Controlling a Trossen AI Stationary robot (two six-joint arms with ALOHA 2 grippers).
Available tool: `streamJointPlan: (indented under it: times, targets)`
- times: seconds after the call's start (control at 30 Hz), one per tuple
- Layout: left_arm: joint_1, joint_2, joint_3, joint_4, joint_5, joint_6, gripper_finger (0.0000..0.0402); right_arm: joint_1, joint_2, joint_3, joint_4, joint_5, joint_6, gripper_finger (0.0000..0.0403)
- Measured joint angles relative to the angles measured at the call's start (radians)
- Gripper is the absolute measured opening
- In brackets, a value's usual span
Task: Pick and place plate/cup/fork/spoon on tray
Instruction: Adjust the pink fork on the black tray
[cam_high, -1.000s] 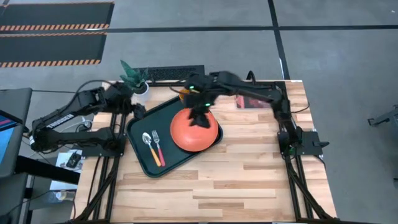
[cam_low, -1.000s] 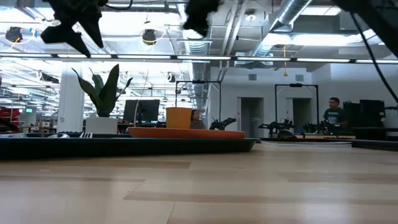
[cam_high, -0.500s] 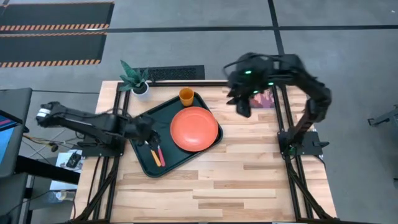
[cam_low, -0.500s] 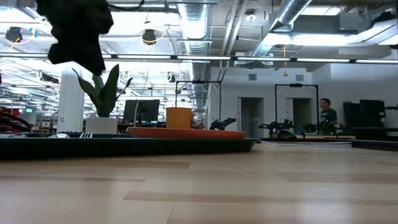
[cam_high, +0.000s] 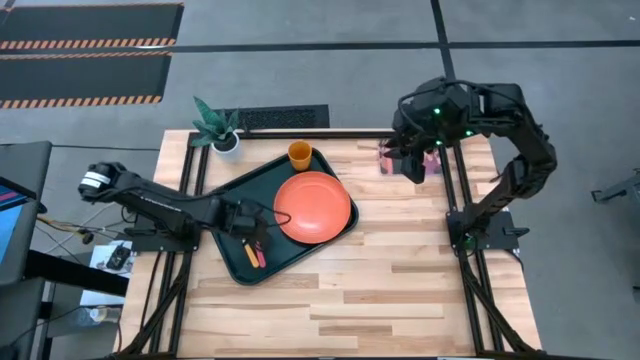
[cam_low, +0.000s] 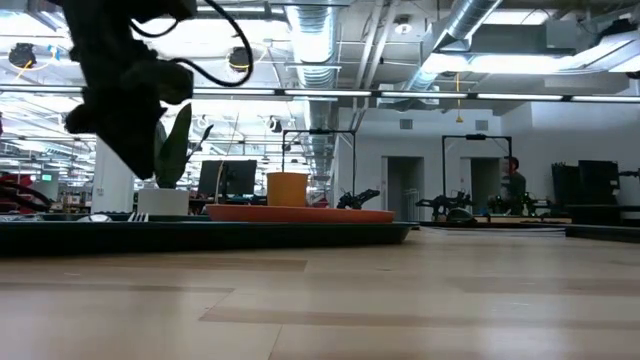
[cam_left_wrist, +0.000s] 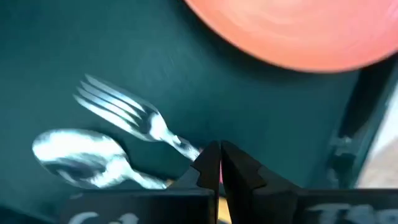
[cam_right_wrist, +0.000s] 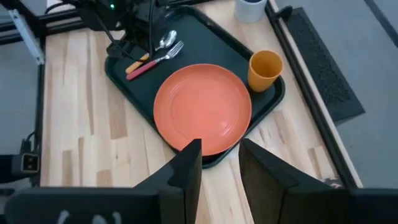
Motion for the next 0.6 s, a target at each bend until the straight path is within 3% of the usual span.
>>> streamJointPlan:
  times: [0.4, 0.6]
  targets:
    - [-0.26, 0.015, -0.033, -0.02, -0.072, -0.386, 0.0, 0.042, -0.005, -0.008, -0.001, -0.004, -0.057, 0.0123]
    - [-0.304, 0.022, -0.113, 0.164, -0.094, -0.431, 0.0, 0.042, -0.005, -0.008, 0.0, -0.004, -0.061, 0.0123]
